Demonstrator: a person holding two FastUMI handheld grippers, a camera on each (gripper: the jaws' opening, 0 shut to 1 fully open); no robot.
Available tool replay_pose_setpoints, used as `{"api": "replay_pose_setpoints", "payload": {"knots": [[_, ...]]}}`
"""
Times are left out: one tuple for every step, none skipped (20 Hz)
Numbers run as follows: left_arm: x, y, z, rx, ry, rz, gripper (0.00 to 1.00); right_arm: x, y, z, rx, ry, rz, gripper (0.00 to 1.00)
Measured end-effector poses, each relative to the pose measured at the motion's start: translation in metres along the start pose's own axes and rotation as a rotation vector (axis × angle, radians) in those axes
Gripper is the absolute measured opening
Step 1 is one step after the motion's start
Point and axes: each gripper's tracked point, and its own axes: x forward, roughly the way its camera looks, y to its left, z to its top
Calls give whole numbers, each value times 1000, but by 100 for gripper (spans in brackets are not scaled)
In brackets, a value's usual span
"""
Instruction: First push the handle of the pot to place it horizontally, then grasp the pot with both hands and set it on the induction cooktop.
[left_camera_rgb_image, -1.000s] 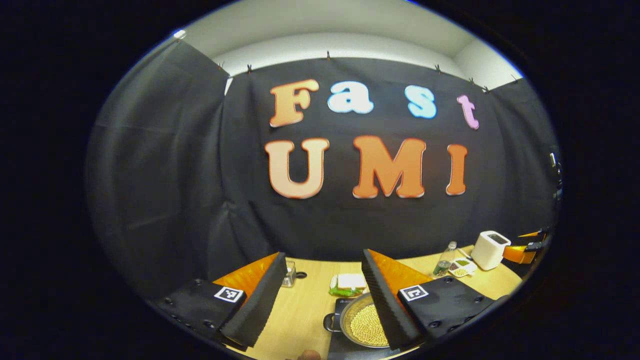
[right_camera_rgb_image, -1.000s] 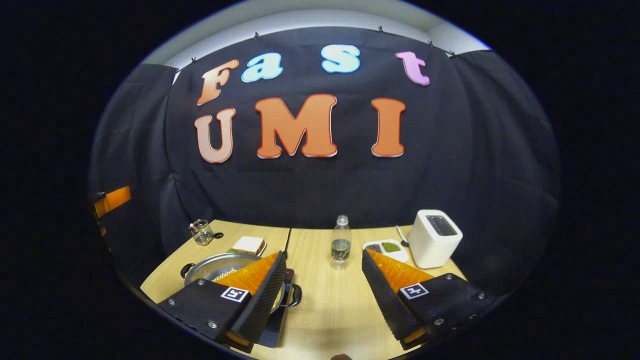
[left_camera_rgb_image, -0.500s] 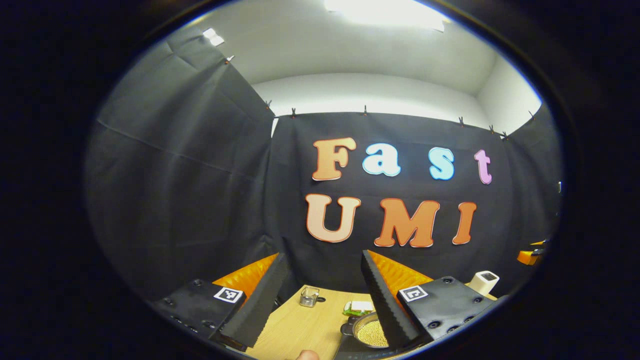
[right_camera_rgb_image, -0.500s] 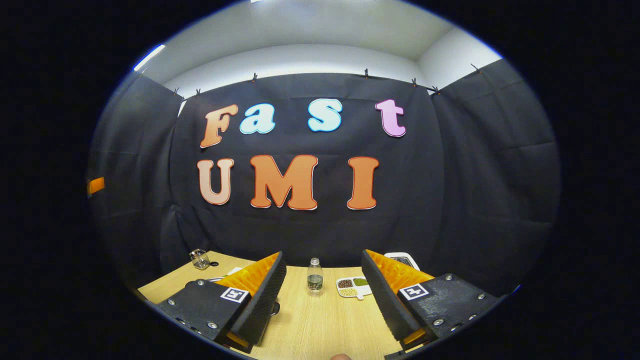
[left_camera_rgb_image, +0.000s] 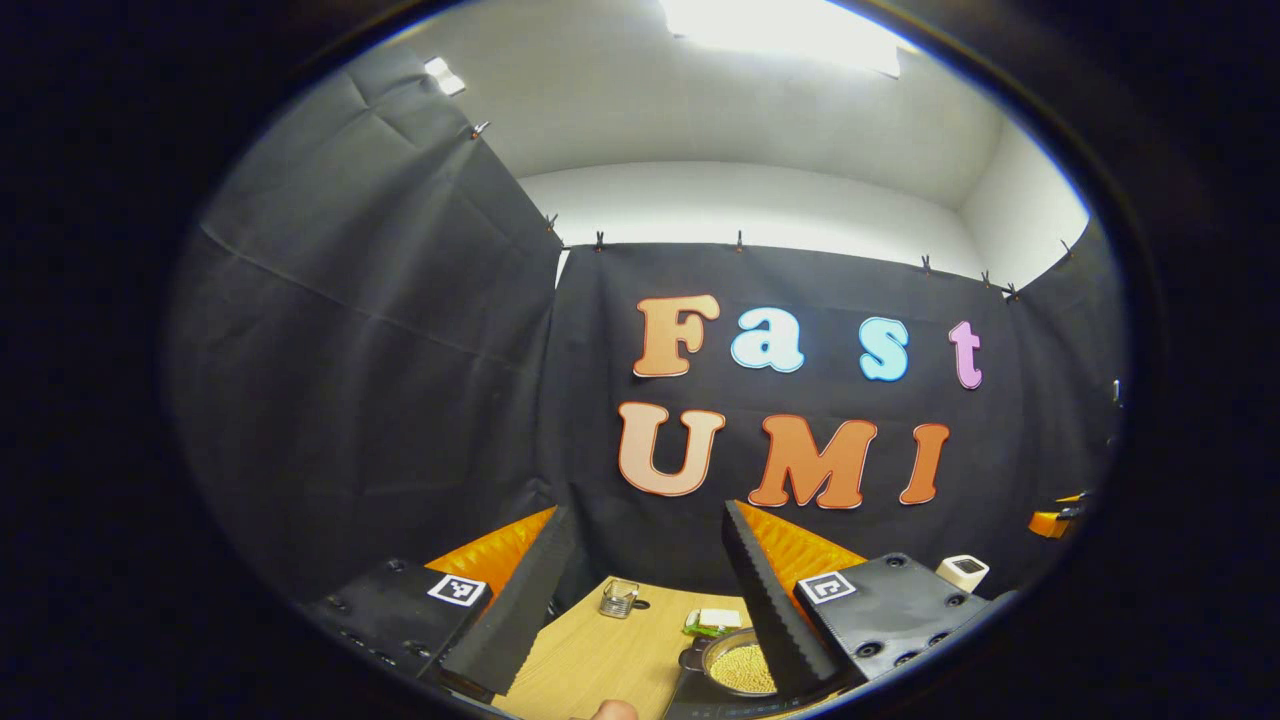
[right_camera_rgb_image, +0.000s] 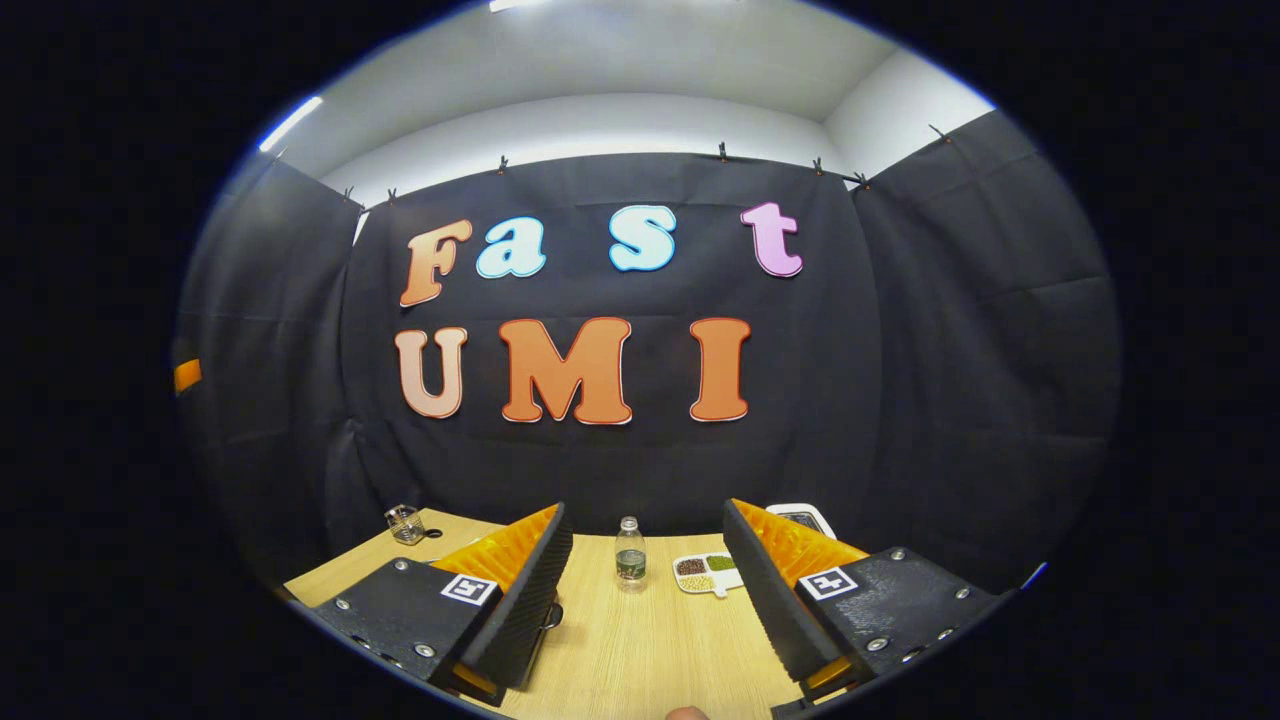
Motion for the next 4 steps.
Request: {"api": "replay_pose_setpoints", "payload": {"knots": [[2,-2,-1,-4,1,-10,98,-1,0,-1,6,3,-2,94],[3,-5,-2,-6,3,-21,98,-4,1,-1,9,6,1,94],[5,-10,-3,-9,2,-34,99,-6,2,0,10,7,3,94],[6,-15,-3,-15,-2,-47,98,-6,0,2,4,9,-1,94]]}}
